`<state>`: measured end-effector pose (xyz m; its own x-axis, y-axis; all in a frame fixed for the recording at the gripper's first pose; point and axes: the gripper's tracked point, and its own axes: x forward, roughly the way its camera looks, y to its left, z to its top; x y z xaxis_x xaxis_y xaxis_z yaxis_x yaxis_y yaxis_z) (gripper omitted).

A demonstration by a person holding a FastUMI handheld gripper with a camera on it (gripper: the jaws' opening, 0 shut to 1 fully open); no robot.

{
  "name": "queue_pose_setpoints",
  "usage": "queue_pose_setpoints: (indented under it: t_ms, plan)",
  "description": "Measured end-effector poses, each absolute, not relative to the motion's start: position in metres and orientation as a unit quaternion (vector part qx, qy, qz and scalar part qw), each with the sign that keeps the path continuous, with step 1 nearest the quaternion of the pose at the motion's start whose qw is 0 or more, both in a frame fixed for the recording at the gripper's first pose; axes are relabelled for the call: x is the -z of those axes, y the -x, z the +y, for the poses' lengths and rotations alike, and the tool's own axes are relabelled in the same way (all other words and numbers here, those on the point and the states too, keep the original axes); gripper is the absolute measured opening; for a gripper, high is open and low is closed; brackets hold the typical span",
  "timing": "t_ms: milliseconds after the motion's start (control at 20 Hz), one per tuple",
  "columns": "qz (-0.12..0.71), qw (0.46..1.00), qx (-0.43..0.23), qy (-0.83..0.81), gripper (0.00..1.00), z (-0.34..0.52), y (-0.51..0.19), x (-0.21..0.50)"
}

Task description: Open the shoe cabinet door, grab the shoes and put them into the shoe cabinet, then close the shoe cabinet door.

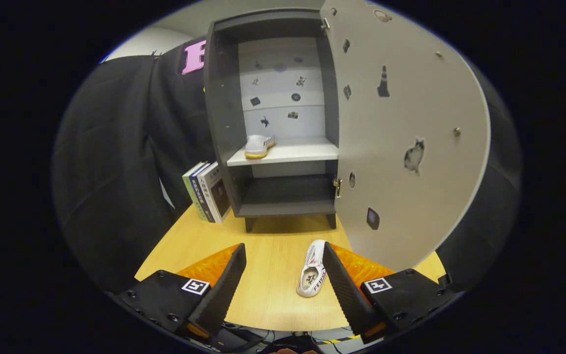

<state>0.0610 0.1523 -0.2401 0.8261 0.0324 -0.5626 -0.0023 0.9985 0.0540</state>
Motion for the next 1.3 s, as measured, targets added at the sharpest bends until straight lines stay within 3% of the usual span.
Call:
queue_pose_setpoints:
  t_ms: [550, 1300]
  plan:
    - [0.444, 0.893, -0.041, -0.054, 0.98, 0.166, -0.094, 0.407]
    - [0.499, 0.866, 0.008, 0.026, 0.99, 0.132, -0.161, 0.523]
